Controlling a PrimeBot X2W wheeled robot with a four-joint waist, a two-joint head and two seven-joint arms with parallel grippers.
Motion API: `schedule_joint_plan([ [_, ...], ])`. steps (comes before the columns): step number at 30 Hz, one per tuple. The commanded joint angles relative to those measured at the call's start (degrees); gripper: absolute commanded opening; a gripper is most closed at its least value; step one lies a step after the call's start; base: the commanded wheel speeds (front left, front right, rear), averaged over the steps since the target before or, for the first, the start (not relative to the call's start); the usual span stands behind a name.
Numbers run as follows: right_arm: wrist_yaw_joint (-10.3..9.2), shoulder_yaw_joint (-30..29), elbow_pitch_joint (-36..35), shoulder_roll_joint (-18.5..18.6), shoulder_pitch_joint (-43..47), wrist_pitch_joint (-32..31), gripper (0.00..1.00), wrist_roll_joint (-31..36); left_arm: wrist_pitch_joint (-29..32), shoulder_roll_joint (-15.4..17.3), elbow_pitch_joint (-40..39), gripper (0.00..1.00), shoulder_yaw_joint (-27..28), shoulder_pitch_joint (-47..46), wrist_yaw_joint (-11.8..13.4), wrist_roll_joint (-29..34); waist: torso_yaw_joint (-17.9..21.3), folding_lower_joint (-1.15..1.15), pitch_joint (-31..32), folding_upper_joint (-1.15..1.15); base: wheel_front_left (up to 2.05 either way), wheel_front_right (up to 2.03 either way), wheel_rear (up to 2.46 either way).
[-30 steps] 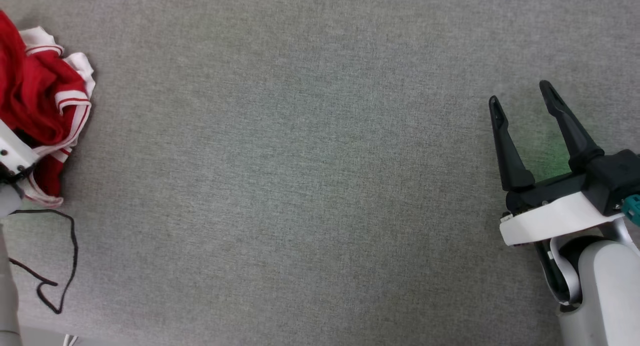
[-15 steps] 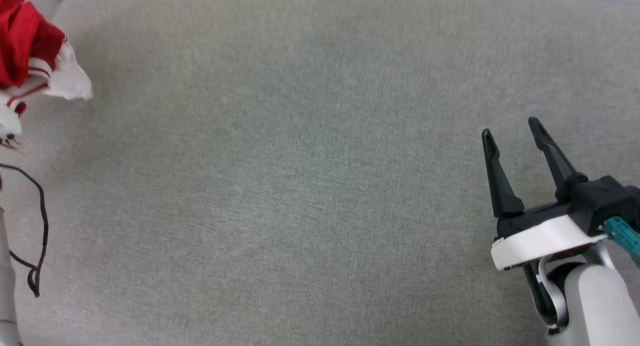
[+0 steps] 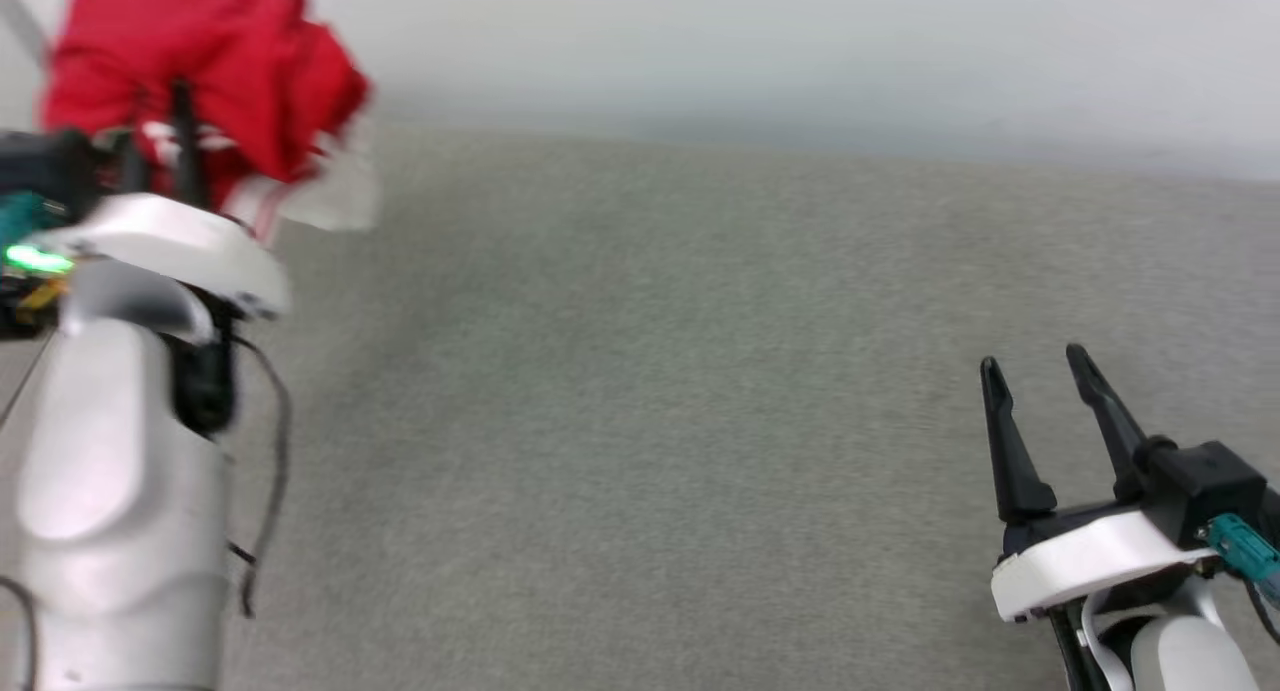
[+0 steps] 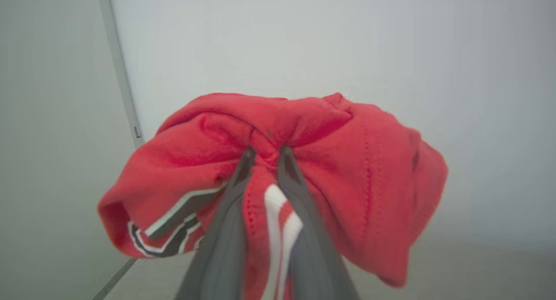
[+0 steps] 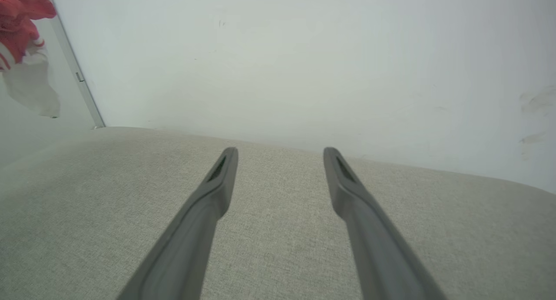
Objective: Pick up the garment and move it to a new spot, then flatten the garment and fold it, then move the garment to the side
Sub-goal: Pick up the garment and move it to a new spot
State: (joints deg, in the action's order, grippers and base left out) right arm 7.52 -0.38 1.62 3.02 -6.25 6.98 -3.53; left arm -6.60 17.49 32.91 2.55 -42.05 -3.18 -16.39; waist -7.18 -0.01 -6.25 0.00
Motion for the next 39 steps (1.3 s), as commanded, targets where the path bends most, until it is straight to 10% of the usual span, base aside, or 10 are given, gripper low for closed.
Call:
schedule_joint_plan([
  [1, -0.06, 0.0, 0.0, -0.1, 1.3, -0.2, 1.00, -0.4, -0.7, -1.5, -1.6, 0.00, -1.0, 1.9, -0.3, 0.0, 3.5, 0.01, 3.1, 0.00, 0.00, 0.00, 0.00],
  [9, -0.05, 0.6, -0.4, -0.2, 4.3, -1.2, 1.00, -2.3, 0.2, -10.6, -9.5, 0.00, -8.7, 13.2, -1.6, -0.5, 11.2, 0.01, 5.6, 0.00, 0.00, 0.00, 0.00],
  [19, -0.05, 1.9, -0.8, -0.2, 5.1, -1.3, 1.00, -3.3, 0.9, -14.4, -3.4, 0.00, -20.2, 25.7, -2.7, -4.7, 16.3, 0.01, 3.4, 0.00, 0.00, 0.00, 0.00],
  [21, -0.05, 1.9, -0.9, -0.2, 5.0, -1.2, 1.00, -3.4, 1.0, -14.5, -2.1, 0.32, -22.9, 27.1, -2.8, -6.3, 16.2, 0.01, 2.8, 0.00, 0.00, 0.00, 0.00],
  [22, -0.05, 2.1, -0.8, -0.2, 4.9, -1.2, 1.00, -3.4, 1.1, -14.5, -1.6, 0.96, -23.9, 27.8, -2.8, -8.2, 16.2, 0.01, 2.7, 0.00, 0.00, 0.00, 0.00],
  [39, -0.06, -0.8, -0.3, -0.1, 5.9, -1.2, 1.00, -3.0, -8.5, -9.7, -13.6, 1.00, -21.2, 27.1, 7.9, -4.0, 10.6, 0.01, 5.8, 0.00, 0.00, 0.00, 0.00],
])
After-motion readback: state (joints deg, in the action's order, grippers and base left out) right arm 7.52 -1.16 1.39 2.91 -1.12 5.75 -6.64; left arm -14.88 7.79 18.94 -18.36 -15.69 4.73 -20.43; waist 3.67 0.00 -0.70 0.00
